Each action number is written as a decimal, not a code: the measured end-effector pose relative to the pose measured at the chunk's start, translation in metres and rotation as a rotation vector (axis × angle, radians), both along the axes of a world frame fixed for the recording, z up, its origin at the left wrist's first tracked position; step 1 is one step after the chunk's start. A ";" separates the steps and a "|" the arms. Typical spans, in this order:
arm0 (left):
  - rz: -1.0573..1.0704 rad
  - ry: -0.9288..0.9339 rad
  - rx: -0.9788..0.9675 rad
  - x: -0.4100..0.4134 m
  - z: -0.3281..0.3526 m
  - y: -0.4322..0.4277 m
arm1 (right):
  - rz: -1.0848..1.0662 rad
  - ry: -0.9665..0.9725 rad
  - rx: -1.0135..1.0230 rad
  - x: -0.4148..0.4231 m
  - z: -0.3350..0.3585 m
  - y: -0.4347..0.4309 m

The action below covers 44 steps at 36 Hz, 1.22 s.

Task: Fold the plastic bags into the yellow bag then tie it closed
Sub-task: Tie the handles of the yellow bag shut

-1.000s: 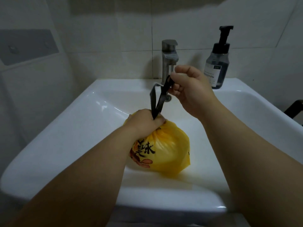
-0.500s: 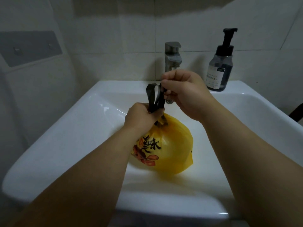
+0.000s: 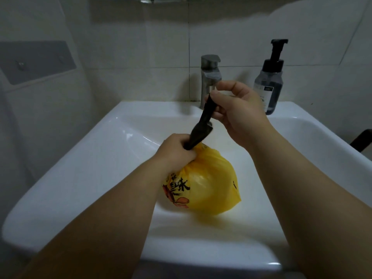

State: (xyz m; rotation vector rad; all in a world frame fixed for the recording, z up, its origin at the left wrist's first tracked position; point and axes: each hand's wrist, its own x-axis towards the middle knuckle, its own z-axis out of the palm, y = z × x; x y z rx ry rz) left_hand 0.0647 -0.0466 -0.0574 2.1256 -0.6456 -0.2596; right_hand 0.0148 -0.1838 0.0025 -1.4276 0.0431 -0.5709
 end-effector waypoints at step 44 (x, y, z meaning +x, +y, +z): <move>0.209 0.238 -0.513 0.012 0.007 0.012 | -0.005 0.376 -0.421 0.004 -0.040 0.015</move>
